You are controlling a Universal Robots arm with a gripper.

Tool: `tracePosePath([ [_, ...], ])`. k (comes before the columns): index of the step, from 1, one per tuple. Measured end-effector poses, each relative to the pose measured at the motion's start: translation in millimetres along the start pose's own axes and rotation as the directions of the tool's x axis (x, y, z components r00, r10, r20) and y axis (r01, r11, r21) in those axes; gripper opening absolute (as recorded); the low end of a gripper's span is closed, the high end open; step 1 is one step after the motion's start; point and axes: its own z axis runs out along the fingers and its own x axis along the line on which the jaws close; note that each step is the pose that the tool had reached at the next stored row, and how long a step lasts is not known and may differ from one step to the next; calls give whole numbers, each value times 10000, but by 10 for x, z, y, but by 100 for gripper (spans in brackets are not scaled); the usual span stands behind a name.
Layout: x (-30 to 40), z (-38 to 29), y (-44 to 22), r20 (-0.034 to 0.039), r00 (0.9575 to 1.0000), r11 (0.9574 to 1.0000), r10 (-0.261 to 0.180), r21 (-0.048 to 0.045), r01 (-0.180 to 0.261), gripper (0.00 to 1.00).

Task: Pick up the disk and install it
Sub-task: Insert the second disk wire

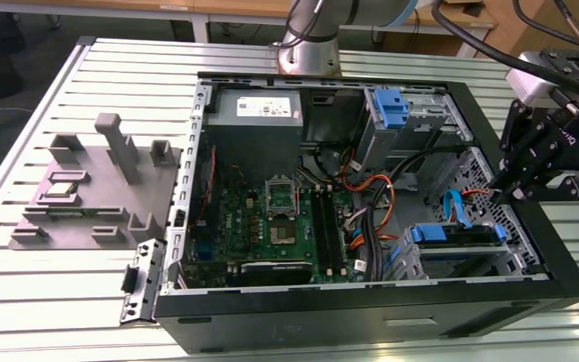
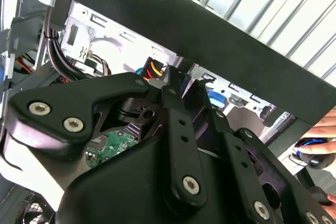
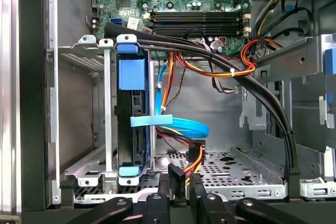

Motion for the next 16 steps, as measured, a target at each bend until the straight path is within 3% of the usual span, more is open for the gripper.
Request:
tracePosePath([
  [12,0,0,-15,-1,10000,10000,0,0,0,28],
  [13,-1,0,-16,0,10000,10000,0,0,0,21],
  [16,6,0,-5,2,10000,10000,-1,8,1,21],
])
